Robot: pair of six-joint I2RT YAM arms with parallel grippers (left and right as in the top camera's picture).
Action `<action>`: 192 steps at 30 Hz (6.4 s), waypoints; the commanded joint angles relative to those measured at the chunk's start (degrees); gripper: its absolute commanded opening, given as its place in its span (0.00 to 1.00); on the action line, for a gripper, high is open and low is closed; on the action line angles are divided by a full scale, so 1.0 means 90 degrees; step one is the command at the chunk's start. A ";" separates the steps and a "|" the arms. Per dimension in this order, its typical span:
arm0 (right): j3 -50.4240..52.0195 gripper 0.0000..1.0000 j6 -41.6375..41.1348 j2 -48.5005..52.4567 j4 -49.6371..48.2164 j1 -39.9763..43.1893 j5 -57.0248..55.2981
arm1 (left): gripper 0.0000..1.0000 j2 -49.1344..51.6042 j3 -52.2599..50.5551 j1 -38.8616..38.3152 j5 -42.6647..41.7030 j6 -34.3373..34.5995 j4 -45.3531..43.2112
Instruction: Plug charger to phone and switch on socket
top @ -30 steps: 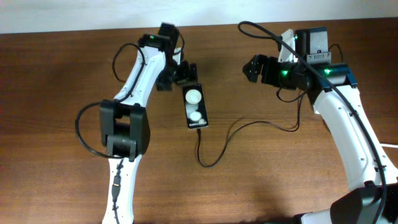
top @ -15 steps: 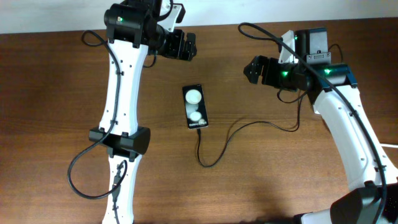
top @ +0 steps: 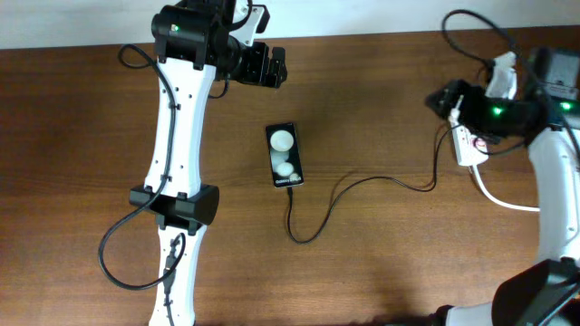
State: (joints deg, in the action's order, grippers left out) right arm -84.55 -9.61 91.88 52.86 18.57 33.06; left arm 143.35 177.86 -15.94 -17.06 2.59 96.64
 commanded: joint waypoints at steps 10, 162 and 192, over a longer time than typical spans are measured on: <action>-0.2722 0.99 0.1999 0.2579 0.1926 0.1406 -0.0636 | 0.99 -0.0204 0.0036 0.0036 0.0061 0.0044 0.0007; -0.1865 0.99 0.1838 0.4418 -0.0304 0.0551 0.0619 | 0.99 -0.0204 0.0036 0.0019 0.0036 0.0044 0.0010; -0.2144 0.99 0.1124 0.1333 0.2171 0.1022 -0.2033 | 0.99 -0.0204 0.0036 0.0019 0.0041 0.0044 0.0007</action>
State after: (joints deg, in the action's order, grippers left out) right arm -104.01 2.11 109.25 71.00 27.77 17.41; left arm 143.35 177.86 -15.94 -16.91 2.61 96.68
